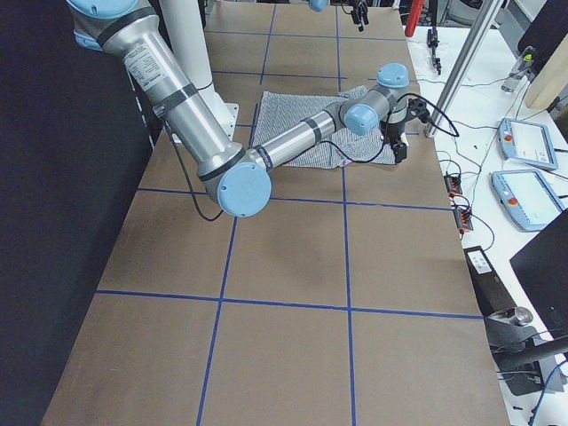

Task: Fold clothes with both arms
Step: 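Release the sleeve and raise the right gripper while the left arm approaches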

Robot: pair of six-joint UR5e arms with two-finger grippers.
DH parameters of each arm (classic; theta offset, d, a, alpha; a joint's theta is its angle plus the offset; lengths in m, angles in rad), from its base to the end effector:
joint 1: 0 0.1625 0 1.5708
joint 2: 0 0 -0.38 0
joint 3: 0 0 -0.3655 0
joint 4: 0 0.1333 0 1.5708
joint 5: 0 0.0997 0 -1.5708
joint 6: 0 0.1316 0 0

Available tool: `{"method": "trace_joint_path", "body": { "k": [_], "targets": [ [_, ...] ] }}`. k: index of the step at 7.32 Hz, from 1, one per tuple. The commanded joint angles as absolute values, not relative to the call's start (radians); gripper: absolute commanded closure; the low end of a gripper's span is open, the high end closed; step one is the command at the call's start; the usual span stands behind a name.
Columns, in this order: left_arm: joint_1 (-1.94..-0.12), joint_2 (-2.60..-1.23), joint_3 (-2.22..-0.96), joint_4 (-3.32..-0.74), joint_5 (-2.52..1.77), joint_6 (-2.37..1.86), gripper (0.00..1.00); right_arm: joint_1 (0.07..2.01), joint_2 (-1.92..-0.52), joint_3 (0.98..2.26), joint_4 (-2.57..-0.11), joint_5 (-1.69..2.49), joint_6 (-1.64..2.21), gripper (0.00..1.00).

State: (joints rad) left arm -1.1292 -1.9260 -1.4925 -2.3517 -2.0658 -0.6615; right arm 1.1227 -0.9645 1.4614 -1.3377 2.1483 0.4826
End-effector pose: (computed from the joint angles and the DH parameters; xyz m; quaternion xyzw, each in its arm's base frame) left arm 0.2068 -0.6030 0.3888 0.3058 0.4365 0.0310 0.8456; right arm -0.2417 -0.6446 0.3162 0.1864 -0.3913 -0.0862 0.8971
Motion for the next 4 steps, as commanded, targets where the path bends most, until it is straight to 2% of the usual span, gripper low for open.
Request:
{"method": "trace_joint_path", "body": {
  "k": [1,4],
  "targets": [
    [-0.982,-1.998,-1.424,-2.359,-1.848,-0.924,0.31,1.138,-0.992,1.483,-1.336,2.172,0.459,0.00],
    [-0.864,-2.137,-1.199,-2.403,-1.691,-0.986,0.31,1.137,-0.996,1.482,-1.336,2.163,0.463,0.00]
  ]
}}
